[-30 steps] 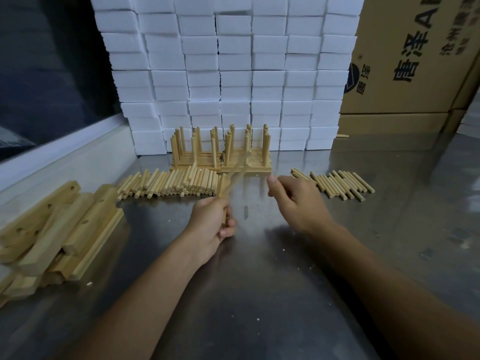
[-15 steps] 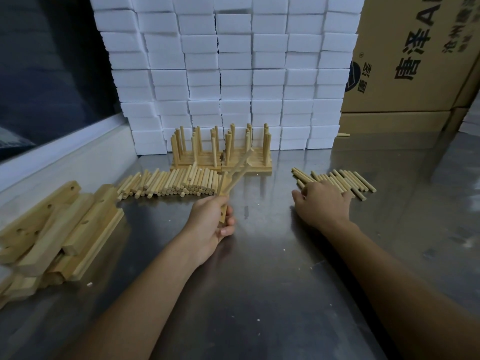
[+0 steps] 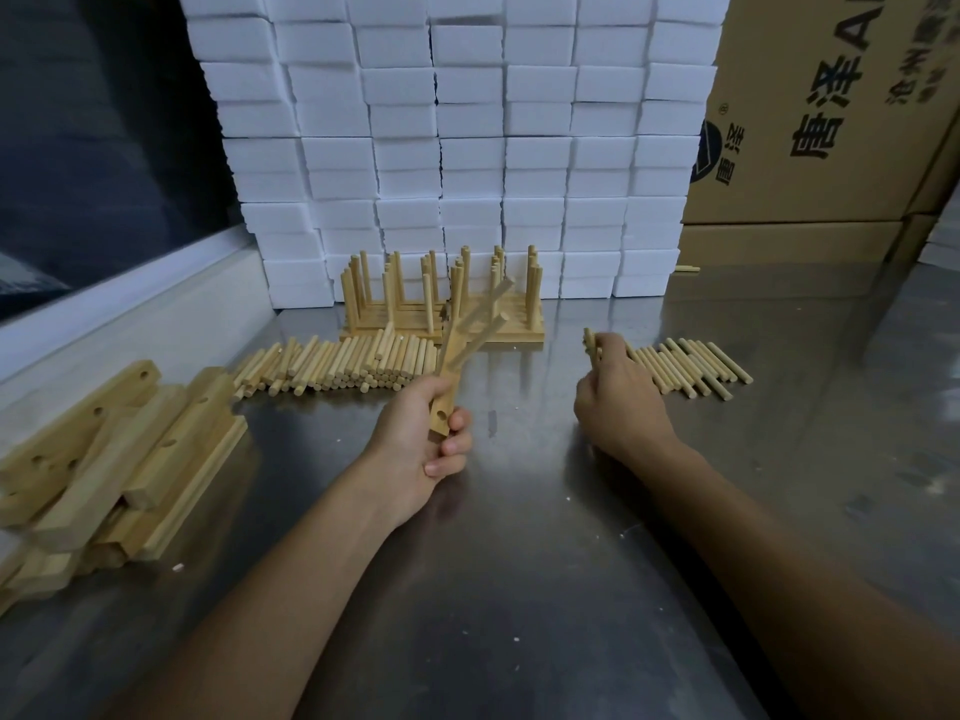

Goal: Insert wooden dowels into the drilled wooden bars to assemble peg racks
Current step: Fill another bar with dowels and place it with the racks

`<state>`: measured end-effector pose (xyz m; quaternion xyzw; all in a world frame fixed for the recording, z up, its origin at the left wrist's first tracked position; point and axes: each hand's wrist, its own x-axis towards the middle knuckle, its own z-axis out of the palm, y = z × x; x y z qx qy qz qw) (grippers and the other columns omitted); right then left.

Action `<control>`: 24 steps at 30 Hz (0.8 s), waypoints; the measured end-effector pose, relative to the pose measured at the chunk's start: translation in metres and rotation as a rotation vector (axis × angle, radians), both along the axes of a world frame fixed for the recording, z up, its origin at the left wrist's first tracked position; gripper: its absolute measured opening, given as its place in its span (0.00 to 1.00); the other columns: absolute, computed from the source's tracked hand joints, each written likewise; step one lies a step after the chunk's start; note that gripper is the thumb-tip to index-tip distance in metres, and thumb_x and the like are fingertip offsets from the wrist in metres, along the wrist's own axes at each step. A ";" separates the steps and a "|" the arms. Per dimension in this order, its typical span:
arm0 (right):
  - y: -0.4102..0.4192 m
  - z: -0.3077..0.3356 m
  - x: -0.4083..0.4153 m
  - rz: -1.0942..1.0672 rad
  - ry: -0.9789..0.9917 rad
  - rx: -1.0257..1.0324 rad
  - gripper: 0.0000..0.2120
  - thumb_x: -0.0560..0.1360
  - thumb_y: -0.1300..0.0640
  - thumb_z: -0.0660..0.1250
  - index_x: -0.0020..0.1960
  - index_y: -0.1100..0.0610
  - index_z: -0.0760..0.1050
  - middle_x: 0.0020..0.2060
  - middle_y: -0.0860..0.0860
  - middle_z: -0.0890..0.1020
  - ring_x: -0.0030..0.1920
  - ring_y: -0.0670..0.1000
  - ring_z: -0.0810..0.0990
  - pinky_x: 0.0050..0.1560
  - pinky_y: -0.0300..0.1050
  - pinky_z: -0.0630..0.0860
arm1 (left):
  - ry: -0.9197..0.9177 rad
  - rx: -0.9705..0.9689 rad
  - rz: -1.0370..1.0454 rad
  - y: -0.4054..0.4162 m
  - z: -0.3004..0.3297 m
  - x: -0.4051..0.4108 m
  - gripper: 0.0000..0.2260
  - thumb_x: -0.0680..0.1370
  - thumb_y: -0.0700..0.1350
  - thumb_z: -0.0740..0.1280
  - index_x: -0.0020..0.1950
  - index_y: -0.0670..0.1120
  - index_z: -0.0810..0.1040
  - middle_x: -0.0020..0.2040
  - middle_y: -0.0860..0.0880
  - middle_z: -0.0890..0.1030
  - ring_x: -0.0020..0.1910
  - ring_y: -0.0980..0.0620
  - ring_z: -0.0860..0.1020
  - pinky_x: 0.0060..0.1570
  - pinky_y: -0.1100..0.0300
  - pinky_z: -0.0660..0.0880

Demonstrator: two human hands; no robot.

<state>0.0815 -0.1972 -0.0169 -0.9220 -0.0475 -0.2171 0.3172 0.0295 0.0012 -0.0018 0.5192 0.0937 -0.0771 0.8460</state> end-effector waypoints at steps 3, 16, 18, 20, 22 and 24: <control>0.003 -0.002 -0.003 0.087 -0.105 0.033 0.18 0.81 0.61 0.56 0.71 0.56 0.64 0.36 0.45 0.71 0.36 0.45 0.70 0.32 0.43 0.62 | -0.024 -0.050 0.004 0.002 0.002 0.000 0.09 0.82 0.46 0.55 0.54 0.42 0.70 0.29 0.48 0.68 0.21 0.55 0.62 0.16 0.67 0.52; 0.013 0.003 -0.012 0.056 -0.312 0.123 0.14 0.82 0.51 0.62 0.65 0.51 0.77 0.25 0.44 0.73 0.26 0.46 0.71 0.30 0.42 0.68 | -0.093 -0.155 0.036 0.004 -0.001 -0.002 0.10 0.81 0.47 0.59 0.51 0.40 0.74 0.29 0.49 0.68 0.22 0.55 0.61 0.18 0.65 0.54; 0.014 0.004 -0.016 0.093 -0.310 0.115 0.14 0.81 0.52 0.65 0.64 0.54 0.80 0.27 0.45 0.77 0.28 0.48 0.74 0.33 0.45 0.74 | -0.094 -0.169 0.041 0.005 -0.001 -0.002 0.10 0.81 0.47 0.58 0.49 0.41 0.74 0.28 0.50 0.66 0.22 0.55 0.60 0.18 0.65 0.54; 0.015 0.005 -0.018 0.125 -0.331 0.122 0.11 0.79 0.53 0.68 0.59 0.55 0.83 0.27 0.48 0.79 0.28 0.50 0.76 0.34 0.48 0.77 | -0.090 -0.175 0.045 0.005 -0.001 -0.002 0.11 0.81 0.47 0.58 0.47 0.42 0.74 0.28 0.50 0.65 0.22 0.55 0.59 0.18 0.65 0.54; 0.018 0.005 -0.019 0.142 -0.345 0.123 0.08 0.78 0.53 0.69 0.54 0.55 0.84 0.27 0.49 0.79 0.28 0.50 0.77 0.33 0.50 0.78 | -0.083 -0.180 0.047 0.004 -0.001 -0.002 0.11 0.81 0.48 0.58 0.46 0.43 0.74 0.27 0.51 0.64 0.21 0.55 0.59 0.17 0.65 0.54; 0.022 0.005 -0.019 0.149 -0.347 0.115 0.08 0.78 0.52 0.70 0.49 0.55 0.84 0.27 0.48 0.79 0.28 0.48 0.76 0.33 0.50 0.77 | -0.074 -0.184 0.047 0.003 -0.001 -0.002 0.14 0.82 0.50 0.57 0.45 0.43 0.74 0.26 0.51 0.64 0.20 0.56 0.59 0.16 0.65 0.54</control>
